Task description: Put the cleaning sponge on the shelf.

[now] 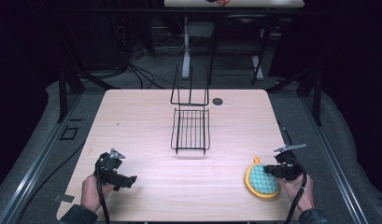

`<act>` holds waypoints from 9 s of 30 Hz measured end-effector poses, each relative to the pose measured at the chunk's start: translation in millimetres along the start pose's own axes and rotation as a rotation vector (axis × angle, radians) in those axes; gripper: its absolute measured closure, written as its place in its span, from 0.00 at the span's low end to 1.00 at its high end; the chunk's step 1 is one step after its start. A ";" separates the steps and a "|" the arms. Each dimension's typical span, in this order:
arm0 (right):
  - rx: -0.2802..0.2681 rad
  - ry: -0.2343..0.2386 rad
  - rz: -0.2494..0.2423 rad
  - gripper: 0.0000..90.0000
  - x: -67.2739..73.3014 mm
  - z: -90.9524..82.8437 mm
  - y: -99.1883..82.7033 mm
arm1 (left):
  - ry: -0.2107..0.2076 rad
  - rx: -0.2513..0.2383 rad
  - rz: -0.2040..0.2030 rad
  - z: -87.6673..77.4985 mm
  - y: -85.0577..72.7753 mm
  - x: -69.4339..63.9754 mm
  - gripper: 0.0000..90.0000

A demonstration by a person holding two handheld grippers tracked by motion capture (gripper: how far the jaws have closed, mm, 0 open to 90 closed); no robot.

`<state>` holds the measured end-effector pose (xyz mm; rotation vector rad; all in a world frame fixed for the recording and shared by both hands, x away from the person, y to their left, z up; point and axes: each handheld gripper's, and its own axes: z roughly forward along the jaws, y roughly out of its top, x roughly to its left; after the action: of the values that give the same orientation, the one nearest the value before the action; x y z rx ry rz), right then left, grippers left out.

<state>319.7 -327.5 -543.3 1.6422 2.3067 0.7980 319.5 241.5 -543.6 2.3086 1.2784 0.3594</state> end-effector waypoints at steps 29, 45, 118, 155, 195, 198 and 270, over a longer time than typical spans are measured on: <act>-0.120 0.037 -0.025 0.98 11.6 -29.5 9.1 | -0.003 -0.005 -0.004 -0.9 -0.1 0.7 0.00; -0.170 0.041 -0.058 0.98 23.2 -46.2 18.1 | 0.004 -0.003 -0.006 -0.2 -0.4 0.4 0.00; -0.254 0.099 -0.192 0.98 79.5 -39.0 105.6 | -0.001 0.002 -0.002 2.0 -1.3 0.3 0.00; -0.289 0.132 -0.242 0.98 108.2 -20.8 141.6 | -0.003 0.010 0.006 3.7 -1.1 -1.3 0.00; -0.358 0.149 -0.214 0.98 134.7 18.0 164.7 | -0.011 0.005 0.013 2.9 -0.6 -1.6 0.00; -0.371 0.147 -0.210 0.98 137.6 20.8 166.5 | -0.012 0.004 0.012 2.8 -0.7 -1.5 0.00; -0.343 0.148 0.020 0.85 138.6 121.2 175.3 | -0.013 -0.010 0.006 0.4 -2.0 -0.6 0.00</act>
<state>467.1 -120.7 -531.2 1.4990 2.0957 1.2767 318.0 241.8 -545.0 2.3034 1.2607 0.3518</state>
